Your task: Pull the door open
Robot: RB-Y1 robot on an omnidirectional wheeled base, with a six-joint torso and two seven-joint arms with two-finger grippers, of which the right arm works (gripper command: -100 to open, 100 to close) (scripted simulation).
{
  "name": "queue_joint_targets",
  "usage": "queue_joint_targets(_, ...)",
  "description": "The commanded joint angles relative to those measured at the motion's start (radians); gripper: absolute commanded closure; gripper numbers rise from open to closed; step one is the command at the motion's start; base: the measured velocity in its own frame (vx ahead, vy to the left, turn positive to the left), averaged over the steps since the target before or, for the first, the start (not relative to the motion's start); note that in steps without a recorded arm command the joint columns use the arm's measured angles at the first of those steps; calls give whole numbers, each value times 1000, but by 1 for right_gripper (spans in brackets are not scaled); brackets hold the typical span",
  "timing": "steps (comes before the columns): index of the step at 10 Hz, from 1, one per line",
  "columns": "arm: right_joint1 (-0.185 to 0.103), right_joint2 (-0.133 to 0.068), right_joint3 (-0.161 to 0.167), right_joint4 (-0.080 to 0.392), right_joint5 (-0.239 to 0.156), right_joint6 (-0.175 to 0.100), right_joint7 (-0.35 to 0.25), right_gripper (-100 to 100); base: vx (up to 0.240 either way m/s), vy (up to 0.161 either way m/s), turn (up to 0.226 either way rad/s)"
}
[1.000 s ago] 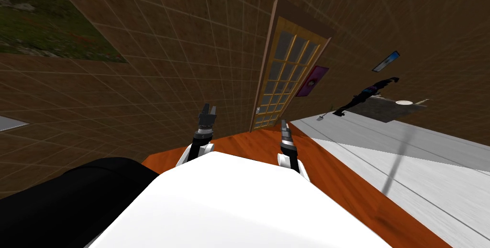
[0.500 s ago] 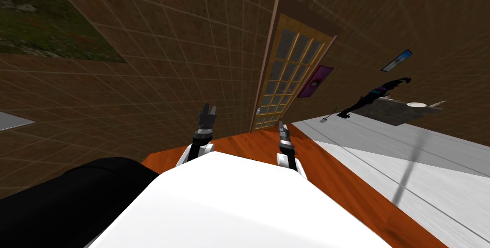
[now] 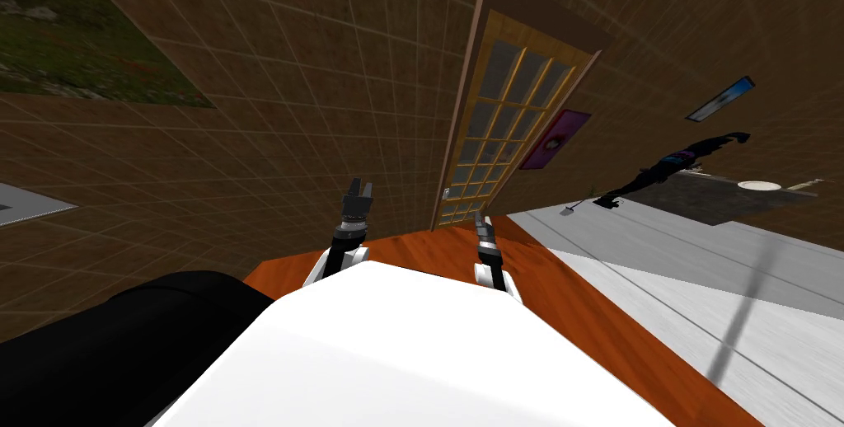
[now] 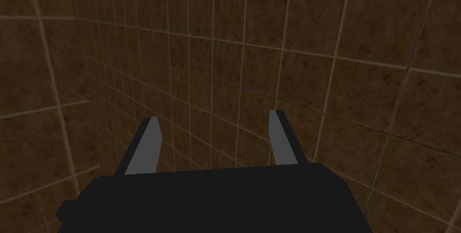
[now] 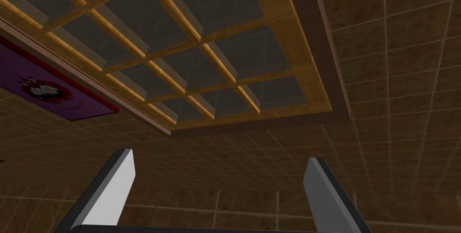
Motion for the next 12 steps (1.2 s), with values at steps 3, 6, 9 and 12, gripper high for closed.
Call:
queue_joint_targets(3, -36, -3, -10, 93, 18, -27, 61, -100, 53, -28, 59)
queue_joint_targets(6, -62, -2, -16, 165, 34, -44, 108, -100, 58, -39, 49)
queue_joint_targets(9, -101, 0, -24, 259, 57, -69, 180, -100, 92, -63, 89)
queue_joint_targets(12, -127, 3, -30, 329, 72, -86, 227, -100, 60, -42, 56)
